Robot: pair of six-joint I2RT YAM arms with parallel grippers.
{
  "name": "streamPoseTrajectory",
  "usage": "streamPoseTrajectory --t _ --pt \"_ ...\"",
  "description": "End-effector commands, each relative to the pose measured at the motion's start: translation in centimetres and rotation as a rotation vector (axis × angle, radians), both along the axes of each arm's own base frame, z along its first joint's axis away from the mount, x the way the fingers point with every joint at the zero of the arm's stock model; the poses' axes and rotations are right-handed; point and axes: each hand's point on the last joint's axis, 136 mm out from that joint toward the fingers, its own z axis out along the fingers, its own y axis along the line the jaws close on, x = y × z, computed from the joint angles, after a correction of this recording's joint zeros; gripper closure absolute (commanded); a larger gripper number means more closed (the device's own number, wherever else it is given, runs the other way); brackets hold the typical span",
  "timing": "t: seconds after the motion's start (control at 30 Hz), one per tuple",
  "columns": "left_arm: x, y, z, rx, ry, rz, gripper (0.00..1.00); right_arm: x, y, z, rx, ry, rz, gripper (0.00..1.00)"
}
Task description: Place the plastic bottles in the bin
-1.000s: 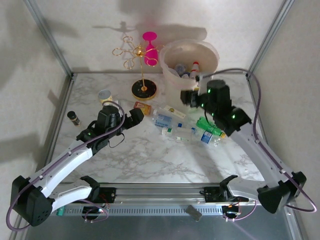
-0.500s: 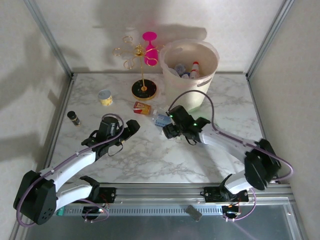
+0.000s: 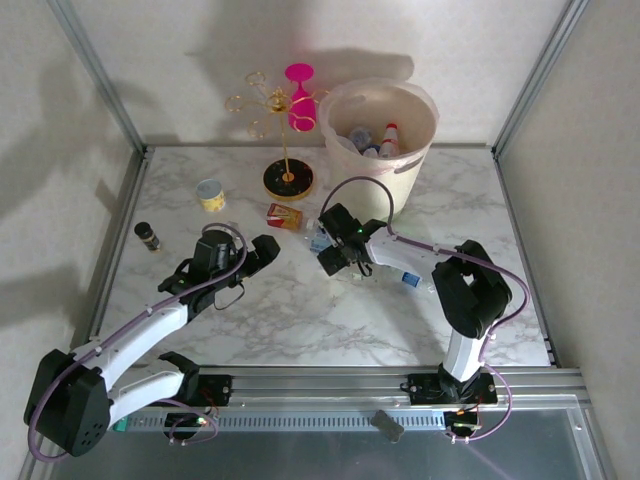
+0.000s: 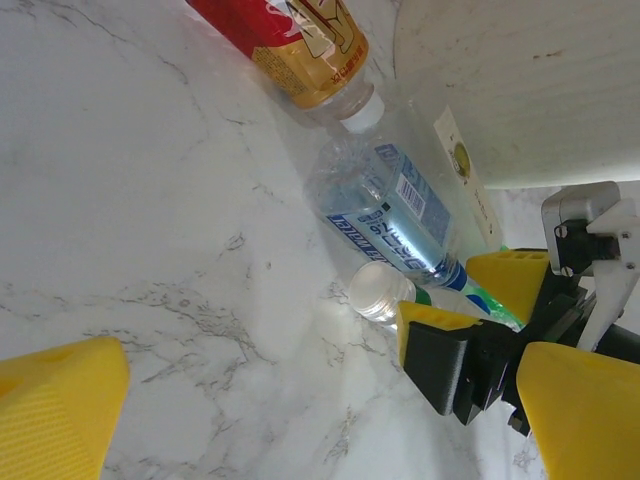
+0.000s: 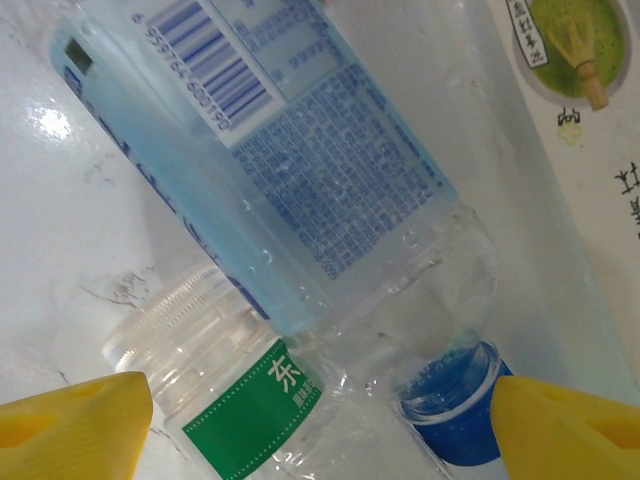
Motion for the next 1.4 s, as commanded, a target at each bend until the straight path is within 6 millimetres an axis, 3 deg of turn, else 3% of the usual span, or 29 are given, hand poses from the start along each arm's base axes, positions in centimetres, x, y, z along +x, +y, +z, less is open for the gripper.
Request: streamPoseTrajectory --t 0.0,0.53,0.9,1.37 --pt "0.5 -0.2 1.1 -0.003 -0.029 -0.017 0.01 -0.6 -0.1 0.0 -0.011 0.03 0.011 0.12" --pt "0.6 -0.9 0.3 -0.036 0.0 -0.031 0.01 -4.4 -1.5 -0.4 -0.022 0.104 0.01 0.16" --pt "0.7 -1.1 0.7 -0.04 -0.002 -0.04 0.01 -5.8 -2.0 -2.7 -0.056 0.172 0.013 0.25" --pt "0.5 -0.9 0.5 -0.032 0.0 -0.037 0.01 -6.3 -1.1 -3.3 0.005 0.191 0.006 0.49"
